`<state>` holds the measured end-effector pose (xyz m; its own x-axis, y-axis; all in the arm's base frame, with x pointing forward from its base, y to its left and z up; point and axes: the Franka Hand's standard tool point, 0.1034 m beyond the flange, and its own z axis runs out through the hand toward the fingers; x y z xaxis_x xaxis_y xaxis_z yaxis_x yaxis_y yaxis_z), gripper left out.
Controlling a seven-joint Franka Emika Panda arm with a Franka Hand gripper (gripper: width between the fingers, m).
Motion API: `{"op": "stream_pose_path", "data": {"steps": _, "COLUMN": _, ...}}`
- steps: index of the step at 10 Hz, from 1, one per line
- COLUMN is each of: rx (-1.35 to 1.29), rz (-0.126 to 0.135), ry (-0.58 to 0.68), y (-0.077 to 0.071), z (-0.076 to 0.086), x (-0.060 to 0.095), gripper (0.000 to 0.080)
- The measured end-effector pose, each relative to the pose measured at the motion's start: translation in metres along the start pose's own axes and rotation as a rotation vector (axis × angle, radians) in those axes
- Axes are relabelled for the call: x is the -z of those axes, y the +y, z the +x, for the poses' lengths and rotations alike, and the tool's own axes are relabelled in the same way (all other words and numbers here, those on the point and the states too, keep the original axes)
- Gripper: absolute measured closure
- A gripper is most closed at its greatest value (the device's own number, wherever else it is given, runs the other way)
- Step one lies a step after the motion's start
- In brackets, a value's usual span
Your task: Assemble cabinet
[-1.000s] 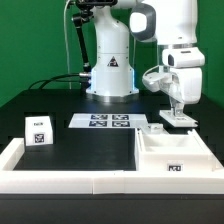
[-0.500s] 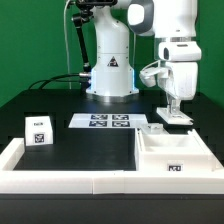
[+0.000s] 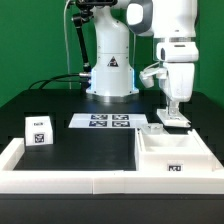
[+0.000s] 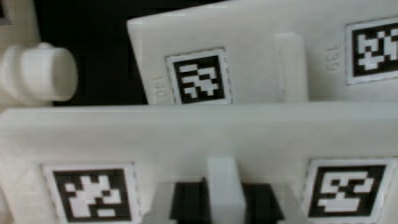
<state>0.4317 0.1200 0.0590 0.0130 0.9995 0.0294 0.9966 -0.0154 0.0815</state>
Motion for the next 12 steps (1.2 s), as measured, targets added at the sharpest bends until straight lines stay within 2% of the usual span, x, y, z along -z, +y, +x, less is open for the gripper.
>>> {"op": "stream_pose_path", "data": {"steps": 2, "rx": 0.009, "rz": 0.008, "ry": -0.001, "y": 0.001, "z": -0.007, "x": -0.004, "gripper": 0.0729}}
{"op": "stream_pose_path", "data": {"steps": 3, "rx": -0.002, "rz": 0.012, "ry": -0.006, "y": 0.008, "z": -0.011, "x": -0.005, "gripper": 0.0729}}
{"op": "stream_pose_path", "data": {"steps": 4, "rx": -0.005, "rz": 0.002, "ry": -0.003, "y": 0.018, "z": -0.009, "x": -0.004, "gripper": 0.0729}}
{"op": "stream_pose_path", "data": {"steps": 8, "rx": -0.014, "rz": 0.003, "ry": 0.003, "y": 0.014, "z": -0.007, "x": -0.008, "gripper": 0.0729}}
{"op": "stream_pose_path", "data": {"steps": 10, "rx": -0.018, "rz": 0.000, "ry": 0.002, "y": 0.024, "z": -0.006, "x": -0.007, "gripper": 0.0729}}
{"op": "stream_pose_path", "data": {"steps": 12, "rx": -0.019, "rz": 0.003, "ry": 0.002, "y": 0.024, "z": -0.006, "x": -0.009, "gripper": 0.0729}}
